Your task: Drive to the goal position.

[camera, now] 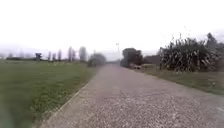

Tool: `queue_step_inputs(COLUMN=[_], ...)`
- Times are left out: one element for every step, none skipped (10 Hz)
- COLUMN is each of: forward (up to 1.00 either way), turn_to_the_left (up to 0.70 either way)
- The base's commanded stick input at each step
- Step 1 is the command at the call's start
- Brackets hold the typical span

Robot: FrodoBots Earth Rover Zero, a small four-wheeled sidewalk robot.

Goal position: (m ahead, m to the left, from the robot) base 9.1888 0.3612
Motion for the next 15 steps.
queue_step_inputs(forward=[0.82, 0.48, 0.14, 0.47, 0.81, 0.85, 0.85, 0.85, 0.85, 0.85, 0.85, 0.85, 0.85, 0.85, 0.85], turn_to_the_left=[0.00, 0.00, 0.00, 0.00, 0.00, 0.00, 0.00, 0.00, 0.00, 0.00, 0.00, 0.00, 0.00, 0.00, 0.00])
